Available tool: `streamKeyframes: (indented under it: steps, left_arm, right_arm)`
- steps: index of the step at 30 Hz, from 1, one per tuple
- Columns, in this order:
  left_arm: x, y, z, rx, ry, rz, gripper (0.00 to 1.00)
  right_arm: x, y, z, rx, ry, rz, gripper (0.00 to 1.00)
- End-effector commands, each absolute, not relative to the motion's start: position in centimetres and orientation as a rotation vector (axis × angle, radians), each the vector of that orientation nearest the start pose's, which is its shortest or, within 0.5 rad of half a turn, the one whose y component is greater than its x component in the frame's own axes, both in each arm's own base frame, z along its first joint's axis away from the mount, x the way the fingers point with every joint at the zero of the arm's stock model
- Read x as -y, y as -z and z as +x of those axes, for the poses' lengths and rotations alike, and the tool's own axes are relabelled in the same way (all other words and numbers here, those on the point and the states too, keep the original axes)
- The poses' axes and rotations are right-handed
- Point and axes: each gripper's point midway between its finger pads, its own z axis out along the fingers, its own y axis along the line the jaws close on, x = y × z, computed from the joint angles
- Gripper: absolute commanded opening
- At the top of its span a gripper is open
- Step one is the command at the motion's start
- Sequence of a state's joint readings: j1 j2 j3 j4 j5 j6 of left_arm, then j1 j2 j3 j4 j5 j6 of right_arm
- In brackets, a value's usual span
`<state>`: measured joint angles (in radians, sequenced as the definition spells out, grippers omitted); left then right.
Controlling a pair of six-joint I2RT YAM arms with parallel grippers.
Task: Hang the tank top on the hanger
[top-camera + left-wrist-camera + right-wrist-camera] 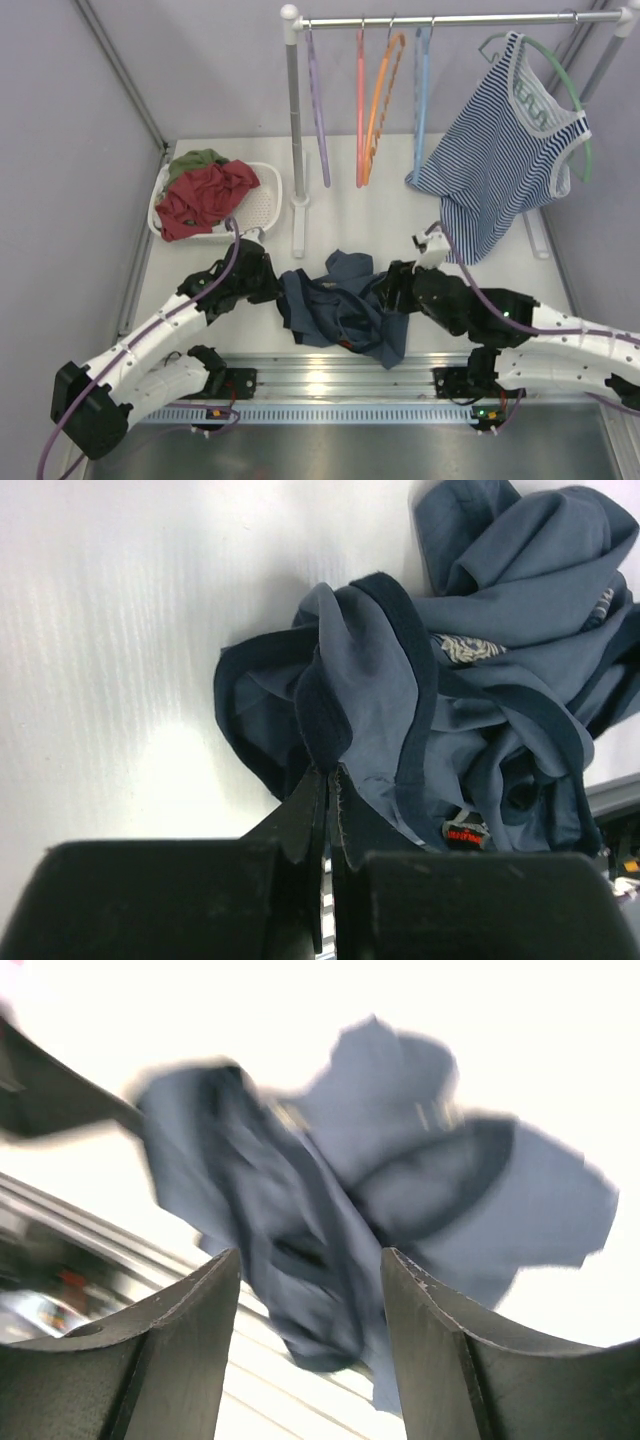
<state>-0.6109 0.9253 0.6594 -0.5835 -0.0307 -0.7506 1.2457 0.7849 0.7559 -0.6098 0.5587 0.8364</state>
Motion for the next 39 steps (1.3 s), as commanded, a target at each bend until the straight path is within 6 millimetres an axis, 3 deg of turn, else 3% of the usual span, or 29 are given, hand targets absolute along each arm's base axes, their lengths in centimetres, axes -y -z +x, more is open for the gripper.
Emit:
streamKeyframes:
  steps: [1,3,4,5,9,11,12,13,15,19,20,22,23,24,26,27,39]
  left_arm:
    - [17.9,-12.2,20.0,-2.469,0.655,-0.134,0.02]
    - [18.3,-12.4,19.9,-2.471,0.676,-0.116,0.03]
    - [18.6,-12.6,20.0,-2.466,0.693,-0.104,0.02]
    - [18.7,-12.7,19.9,-2.472,0.703,-0.092,0.02]
    - [19.2,-13.2,19.9,-2.478,0.728,-0.067,0.01]
    - [19.3,-13.3,19.9,-2.476,0.734,-0.05,0.0]
    - [19.5,-13.5,19.8,-2.473,0.745,-0.041,0.0]
    - [19.5,-13.5,19.7,-2.475,0.745,-0.038,0.0]
    - [19.5,-13.8,19.6,-2.472,0.753,-0.031,0.0]
    - [19.5,-14.3,19.5,-2.464,0.758,-0.011,0.0]
    - [19.5,-14.4,19.5,-2.462,0.757,-0.007,0.0]
    - [19.4,-14.5,19.4,-2.463,0.756,-0.001,0.0]
    - [19.5,-14.6,19.4,-2.462,0.759,0.0,0.0]
    - [19.5,-14.6,19.3,-2.462,0.76,0.008,0.0]
    - [19.5,-14.7,19.4,-2.459,0.76,0.012,0.0]
    - [19.4,-14.8,19.4,-2.456,0.76,0.012,0.0]
    - [19.8,-15.1,19.6,-2.455,0.766,0.034,0.0]
  right_arm:
    - [-19.4,-29.1,16.9,-1.958,-0.547,-0.089,0.58]
    - [-18.1,-31.9,17.6,-1.924,-0.479,-0.072,0.57]
    - [-16.9,-34.7,18.2,-1.883,-0.412,-0.05,0.57]
    - [-16.2,-36.0,18.7,-1.859,-0.381,-0.029,0.57]
    - [-13.3,-42.3,22.2,-1.769,-0.259,0.006,0.57]
    - [-13.5,-43.6,24.6,-1.752,-0.23,0.007,0.57]
    - [-12.0,-44.2,26.2,-1.744,-0.182,0.047,0.57]
    - [-13.1,-45.4,27.5,-1.737,-0.206,0.003,0.57]
    - [-12.8,-47.6,29.0,-1.698,-0.213,-0.006,0.59]
    - [-14.9,-49.4,34.0,-1.684,-0.213,-0.041,0.63]
    - [-14.6,-50.6,33.8,-1.658,-0.223,-0.037,0.63]
    - [-15.3,-50.4,35.7,-1.67,-0.205,-0.042,0.64]
    - [-14.8,-51.9,35.9,-1.641,-0.204,-0.024,0.64]
    - [-15.3,-50.5,37.3,-1.684,-0.171,-0.04,0.64]
    - [-15.0,-51.2,38.1,-1.673,-0.144,-0.035,0.63]
    - [-15.4,-50.0,39.2,-1.708,-0.12,-0.047,0.61]
    - [-15.2,-47.4,41.2,-1.777,-0.055,-0.076,0.46]
